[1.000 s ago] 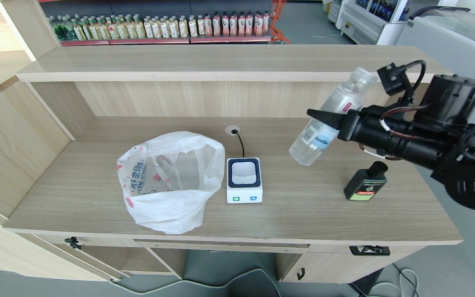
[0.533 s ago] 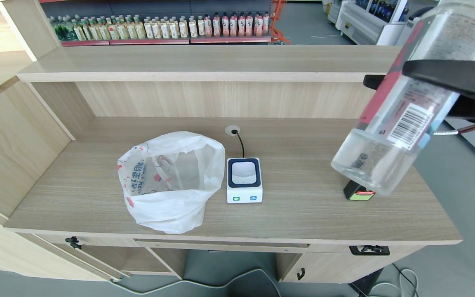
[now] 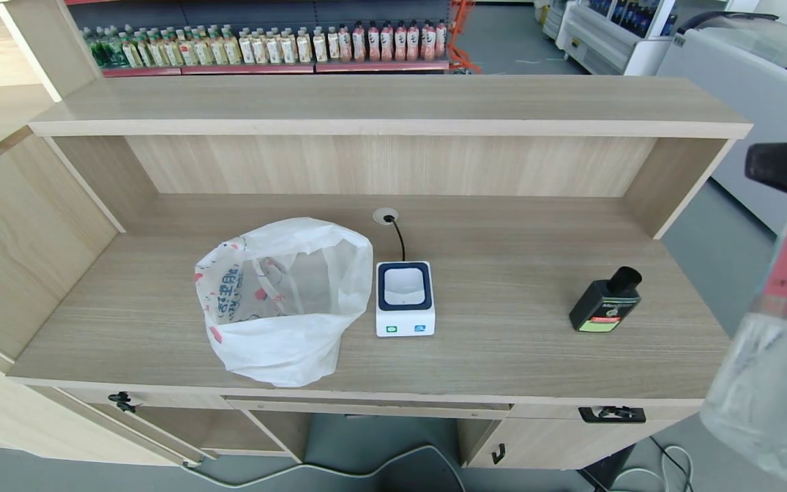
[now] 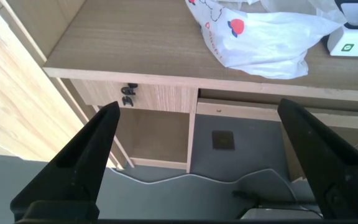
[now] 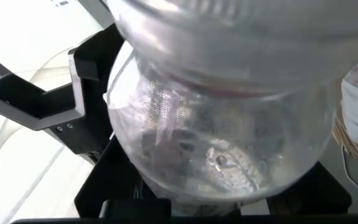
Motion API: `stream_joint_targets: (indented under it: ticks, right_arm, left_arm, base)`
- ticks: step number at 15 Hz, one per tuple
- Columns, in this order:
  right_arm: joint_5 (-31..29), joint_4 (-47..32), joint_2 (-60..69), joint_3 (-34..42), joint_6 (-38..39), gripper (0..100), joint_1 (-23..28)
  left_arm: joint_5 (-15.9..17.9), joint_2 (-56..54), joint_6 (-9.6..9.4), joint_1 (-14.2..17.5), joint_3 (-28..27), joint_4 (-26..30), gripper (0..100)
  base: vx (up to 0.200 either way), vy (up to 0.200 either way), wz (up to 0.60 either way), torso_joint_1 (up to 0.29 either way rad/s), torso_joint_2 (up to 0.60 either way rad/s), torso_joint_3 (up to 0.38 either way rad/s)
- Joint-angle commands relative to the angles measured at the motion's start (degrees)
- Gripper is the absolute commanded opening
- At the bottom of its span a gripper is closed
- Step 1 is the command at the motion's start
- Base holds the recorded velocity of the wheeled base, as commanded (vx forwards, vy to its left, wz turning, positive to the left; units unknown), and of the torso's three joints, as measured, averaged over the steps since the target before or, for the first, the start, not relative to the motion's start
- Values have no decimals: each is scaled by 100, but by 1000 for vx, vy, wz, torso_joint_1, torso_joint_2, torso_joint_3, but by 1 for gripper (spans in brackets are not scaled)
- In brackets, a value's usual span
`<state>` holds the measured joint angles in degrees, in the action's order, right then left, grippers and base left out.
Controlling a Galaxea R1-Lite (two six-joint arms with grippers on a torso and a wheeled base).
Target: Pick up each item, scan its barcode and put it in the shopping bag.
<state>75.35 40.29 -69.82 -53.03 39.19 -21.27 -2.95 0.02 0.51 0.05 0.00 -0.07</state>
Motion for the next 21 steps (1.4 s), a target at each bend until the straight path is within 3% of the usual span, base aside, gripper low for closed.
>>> stream_joint_targets:
  ticks: [1,21]
  right_arm:
    - [6,-21,205,153,1,0,-17]
    - [-3,-390,522,460,106,0,-61]
  left_arm:
    - [-4,-2,2,4,0,-1,100]
    - [-4,-2,2,4,0,-1,100]
  base:
    - [0,0,0,0,0,0]
    - [0,0,0,0,0,0]
